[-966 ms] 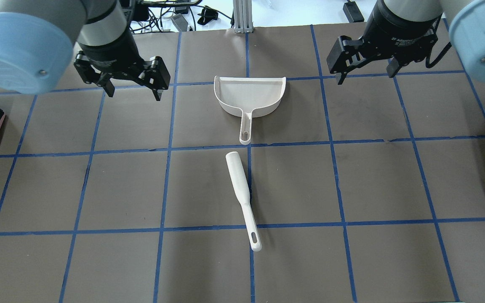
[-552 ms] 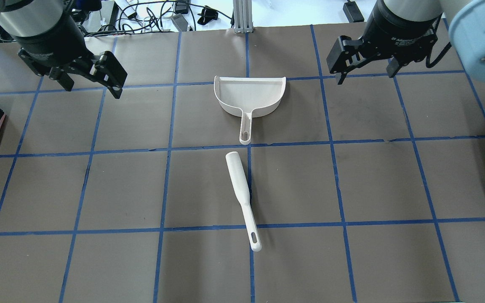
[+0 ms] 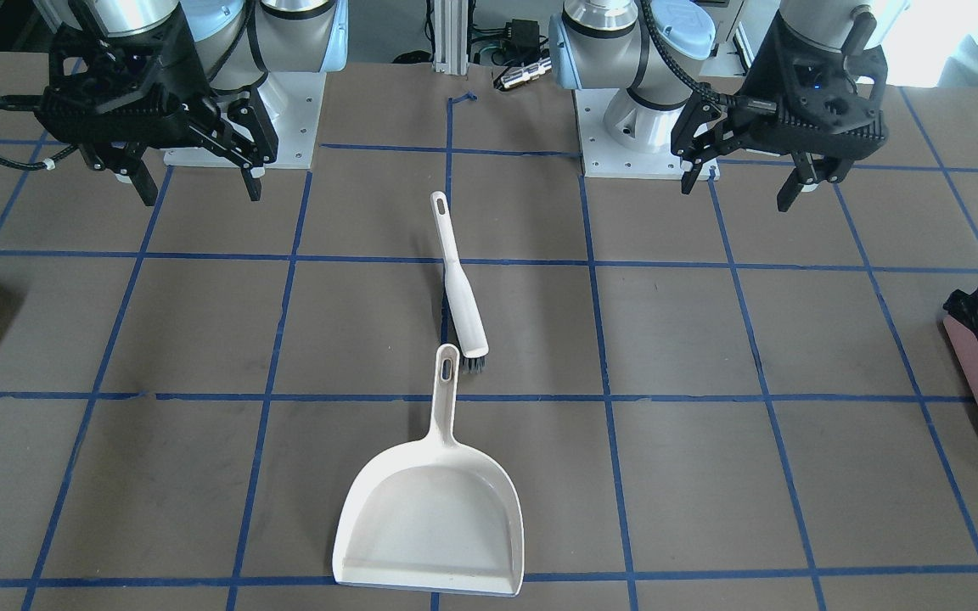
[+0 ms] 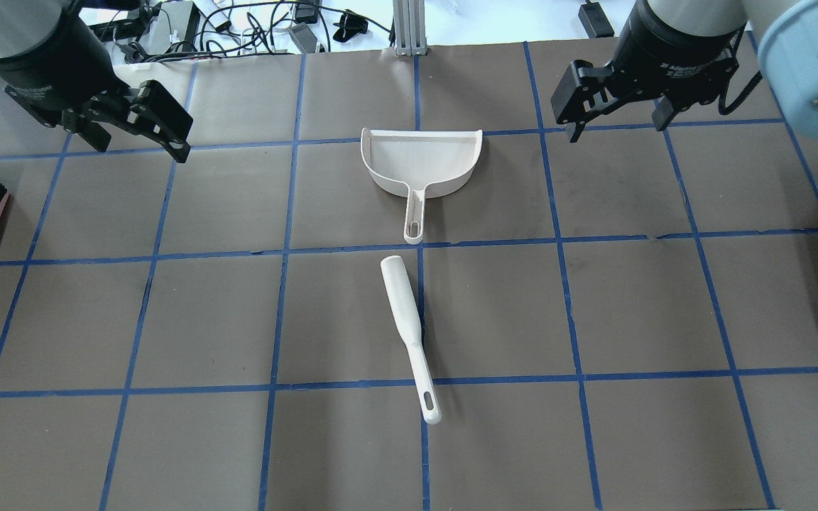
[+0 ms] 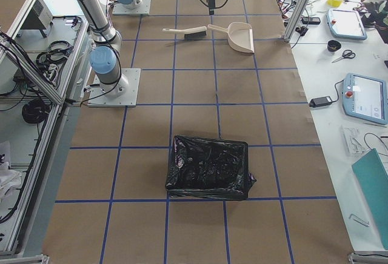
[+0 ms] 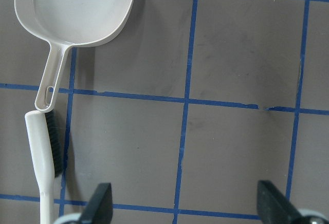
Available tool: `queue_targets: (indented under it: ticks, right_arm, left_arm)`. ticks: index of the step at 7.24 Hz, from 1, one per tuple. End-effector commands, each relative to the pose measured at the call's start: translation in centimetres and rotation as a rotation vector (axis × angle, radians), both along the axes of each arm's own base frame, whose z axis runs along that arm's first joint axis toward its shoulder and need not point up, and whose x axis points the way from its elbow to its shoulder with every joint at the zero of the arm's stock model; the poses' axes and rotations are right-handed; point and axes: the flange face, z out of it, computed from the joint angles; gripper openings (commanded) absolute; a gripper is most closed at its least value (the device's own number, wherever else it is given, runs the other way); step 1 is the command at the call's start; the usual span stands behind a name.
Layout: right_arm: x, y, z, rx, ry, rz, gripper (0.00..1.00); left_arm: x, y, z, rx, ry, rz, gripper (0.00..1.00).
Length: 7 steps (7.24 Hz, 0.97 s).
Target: Sweep and dump trash in nearest bin
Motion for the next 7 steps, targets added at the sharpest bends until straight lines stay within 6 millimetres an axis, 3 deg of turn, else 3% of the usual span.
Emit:
queue_targets:
  ticks: [1,7]
  right_arm:
    - [0.09,0.04,0.04,-0.002,-0.001,0.002,1.0]
    - [-0.01,0.11,0.2,-0.001,0.0,0.0,1.0]
  left_arm:
    - [0.08,0.09,-0.83,0.019,-0.004,0.011,1.0]
    - [0.2,0.1,-0.85,0.021,-0.01,0.004,1.0]
